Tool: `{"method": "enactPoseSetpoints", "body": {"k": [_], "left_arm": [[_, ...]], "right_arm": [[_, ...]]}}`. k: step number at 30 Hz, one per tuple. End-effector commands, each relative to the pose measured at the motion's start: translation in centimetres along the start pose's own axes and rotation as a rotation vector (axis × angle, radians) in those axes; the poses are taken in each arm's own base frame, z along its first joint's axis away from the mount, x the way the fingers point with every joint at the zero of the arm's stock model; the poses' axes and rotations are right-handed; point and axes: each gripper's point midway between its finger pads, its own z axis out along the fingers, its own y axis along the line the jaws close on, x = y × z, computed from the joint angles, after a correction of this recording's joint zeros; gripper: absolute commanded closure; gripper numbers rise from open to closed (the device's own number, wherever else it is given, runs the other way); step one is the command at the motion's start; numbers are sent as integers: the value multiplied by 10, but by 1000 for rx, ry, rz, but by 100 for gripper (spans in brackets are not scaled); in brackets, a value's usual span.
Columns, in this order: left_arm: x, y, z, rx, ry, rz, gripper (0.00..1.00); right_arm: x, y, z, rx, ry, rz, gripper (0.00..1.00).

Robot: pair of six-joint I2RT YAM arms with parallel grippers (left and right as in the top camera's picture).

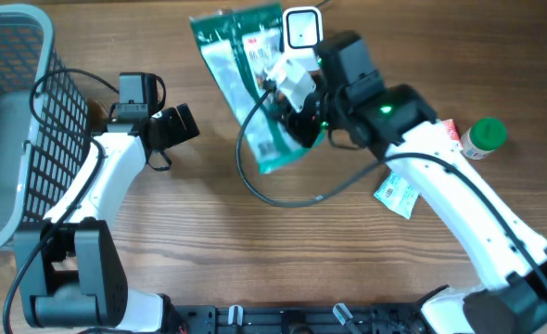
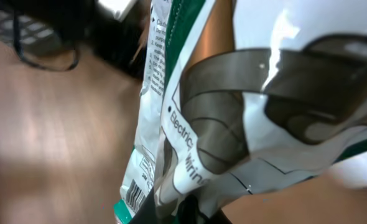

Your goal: Scan the item barcode

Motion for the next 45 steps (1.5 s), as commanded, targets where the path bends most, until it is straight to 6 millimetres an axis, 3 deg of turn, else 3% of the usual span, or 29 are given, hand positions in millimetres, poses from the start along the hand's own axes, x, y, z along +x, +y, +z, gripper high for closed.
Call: {"method": "enactPoseSetpoints", "body": {"k": [1,5,9,20,25,32,36,45], "left_arm": [[-7,1,-5,-2,-25,3,0],[-7,1,-5,-2,-25,3,0],[-7,1,-5,-2,-25,3,0],[-7,1,-5,-2,-25,3,0],[-7,1,-5,-2,-25,3,0],[-7,1,-5,-2,-25,3,0],[-7,1,-5,-2,-25,4,0],[-7,1,-5,-2,-25,3,0]], "right_arm": [[-33,-49,-35,295,6,-323,96],[-61,-89,-49,527,10,-563,96],[-68,-118,-34,650,50,-646,96],[-44,-215,75,1052,128,-673,96],[-16,-224,120,1071,186,-764,96],[19,-225,150,999,235,-715,96],[21,-224,151,1000,180,-608,96],[38,-211,167,920,225,-562,96]]}}
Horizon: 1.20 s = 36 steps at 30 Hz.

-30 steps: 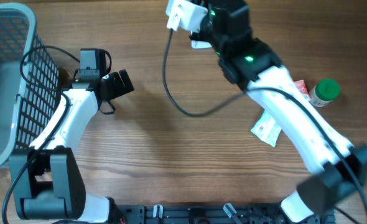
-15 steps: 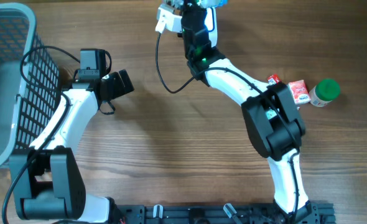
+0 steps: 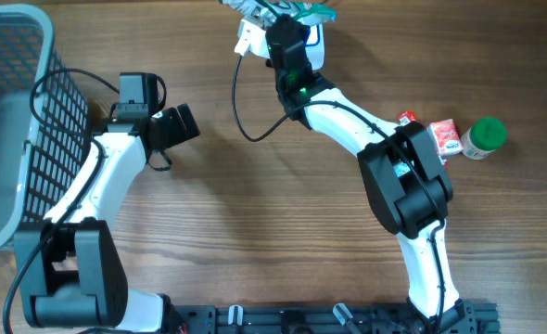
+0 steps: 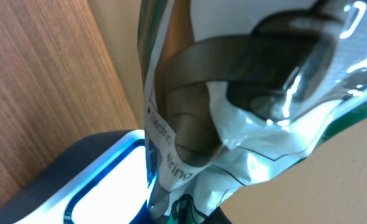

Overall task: Scan the item barcode
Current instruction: 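Hold the gloves pack barcode under the scanner with the right gripper, then lower the gloves pack onto the table right of center and release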

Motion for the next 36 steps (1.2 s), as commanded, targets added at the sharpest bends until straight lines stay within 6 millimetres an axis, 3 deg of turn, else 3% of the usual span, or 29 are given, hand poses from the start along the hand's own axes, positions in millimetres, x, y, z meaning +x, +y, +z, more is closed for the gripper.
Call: {"method": "enactPoseSetpoints", "body": {"k": [1,8,19,20,25,27,29,31,32,36], "left_arm": [[-7,1,-5,-3,-25,3,0],[-7,1,-5,-2,-24,3,0],[-7,1,-5,-3,-25,3,0],[-7,1,-5,-2,-24,4,0],[-7,1,-5,-2,-24,3,0],[-7,1,-5,-2,-24,4,0],[-7,1,-5,-2,-24,3,0],[-7,1,-5,-2,-24,3,0],[-7,1,-5,-2,-24,3,0],[-7,1,-5,-2,-24,4,0]], "right_arm": [[-2,10,2,-12,7,69,96],[-15,16,-4,-20,-14,128,96],[-6,26,-6,-68,34,243,96],[-9,18,-9,-58,26,249,96],[-20,-72,-46,41,-29,369,96],[-12,-102,-69,32,-17,468,96],[4,-116,-89,-14,27,604,96],[29,-108,-109,-130,115,756,96],[43,-94,-120,-221,177,832,96],[104,-9,-174,-643,538,989,96]]}}
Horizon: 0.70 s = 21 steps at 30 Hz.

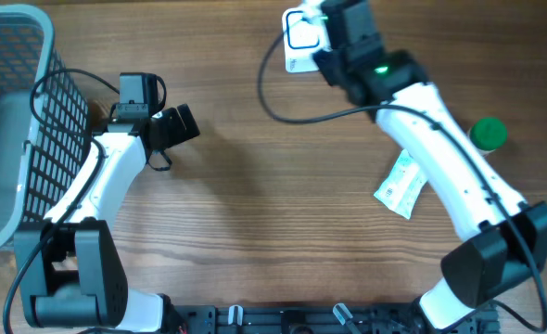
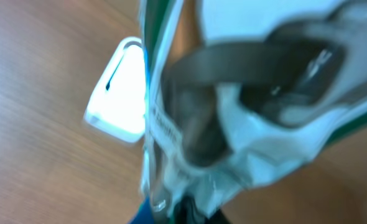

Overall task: Scan the item barcode
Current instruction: 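Lower the gloves pack onto the table right of center and release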

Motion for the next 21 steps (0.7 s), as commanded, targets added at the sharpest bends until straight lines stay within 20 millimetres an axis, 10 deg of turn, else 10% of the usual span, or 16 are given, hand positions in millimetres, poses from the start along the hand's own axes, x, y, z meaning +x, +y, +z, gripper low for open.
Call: {"method": "enactPoseSetpoints", "body": {"k": [1,6,8,9,21], "left_arm": [[-7,1,-5,-3,-23,3,0],[-7,1,-5,-3,-23,3,0],[-7,1,-5,-3,-23,3,0],[-7,1,-5,-3,-23,3,0],[-7,1,-5,-3,-23,3,0]], "right_arm": [[91,39,3,-279,361,331,95],[192,48,2,-260,707,501,83],[208,54,9,-256,725,493,16],[211,54,12,-244,725,490,1],[159,12,19,-142,506,482,0]]}}
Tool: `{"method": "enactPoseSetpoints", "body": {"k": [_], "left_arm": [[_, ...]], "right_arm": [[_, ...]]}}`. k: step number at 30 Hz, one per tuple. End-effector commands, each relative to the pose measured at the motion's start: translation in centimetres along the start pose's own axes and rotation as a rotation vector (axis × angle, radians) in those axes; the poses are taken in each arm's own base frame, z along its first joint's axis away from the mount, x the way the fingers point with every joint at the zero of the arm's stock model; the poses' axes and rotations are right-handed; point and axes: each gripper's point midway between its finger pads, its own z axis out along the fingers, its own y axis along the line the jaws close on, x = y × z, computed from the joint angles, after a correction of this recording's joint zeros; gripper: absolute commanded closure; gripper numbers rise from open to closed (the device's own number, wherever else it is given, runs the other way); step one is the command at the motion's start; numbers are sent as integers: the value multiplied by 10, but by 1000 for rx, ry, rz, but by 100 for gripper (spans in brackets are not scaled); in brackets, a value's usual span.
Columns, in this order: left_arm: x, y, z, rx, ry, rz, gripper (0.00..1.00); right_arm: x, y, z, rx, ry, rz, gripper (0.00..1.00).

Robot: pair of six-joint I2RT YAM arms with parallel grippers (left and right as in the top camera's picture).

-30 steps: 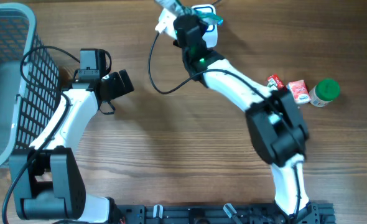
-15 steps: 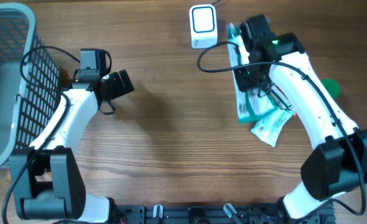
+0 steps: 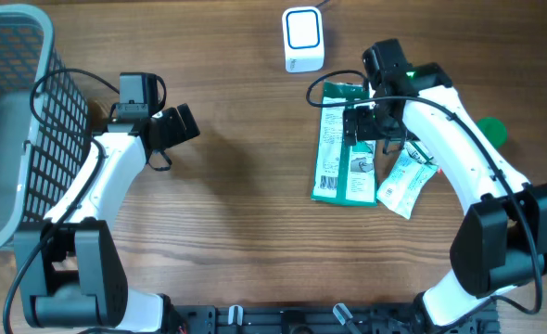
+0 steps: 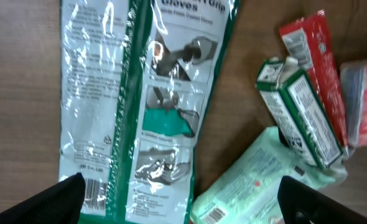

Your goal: Scan the item barcode

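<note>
A green and white glove packet (image 3: pixel 344 153) lies flat on the table, right of the middle, with its barcode (image 4: pixel 92 190) facing up at its near end. My right gripper (image 3: pixel 367 122) hovers just over it, open wide and holding nothing. In the right wrist view the packet (image 4: pixel 140 106) fills the left half, and the right gripper (image 4: pixel 183 205) shows its dark fingertips (image 4: pixel 62 200) far apart. The white scanner (image 3: pixel 302 39) stands at the back. My left gripper (image 3: pixel 184 122) rests off to the left, away from the packet.
A light green pack (image 3: pixel 403 182) lies beside the packet on the right. A green and white carton (image 4: pixel 298 112) and a red carton (image 4: pixel 313 68) lie next to it. A green-lidded bottle (image 3: pixel 492 130) stands at the right and a grey mesh basket (image 3: pixel 9 102) at the far left.
My right gripper was shut on the packet up by the scanner. Now the packet lies flat on the table beside the light green pack, and the gripper is open above it.
My right gripper held the packet in the air, just in front of the scanner. Then it held it at the far edge, over the scanner, and later close by the scanner's right side. Now the packet lies released on the table. The left arm stayed still.
</note>
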Motion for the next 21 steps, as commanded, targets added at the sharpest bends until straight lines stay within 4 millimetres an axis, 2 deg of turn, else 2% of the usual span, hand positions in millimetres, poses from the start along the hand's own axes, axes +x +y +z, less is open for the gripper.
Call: {"method": "enactPoseSetpoints", "body": {"k": [1,4,8,16,19,21], "left_arm": [[-7,1,-5,-3,-24,3,0],[-7,1,-5,-3,-24,3,0],[-7,1,-5,-3,-24,3,0],[-7,1,-5,-3,-24,3,0],[-7,1,-5,-3,-24,3,0],[-7,1,-5,-3,-24,3,0]], "right_arm": [[-32,-2,-15,-5,-139,6,0],[-63,4,-22,-29,-267,17,0],[-88,8,-30,-50,-375,27,0],[-93,9,-36,-56,-406,29,0],[-95,7,-68,-69,-476,35,0],[-94,3,-107,-86,-564,44,0]]}}
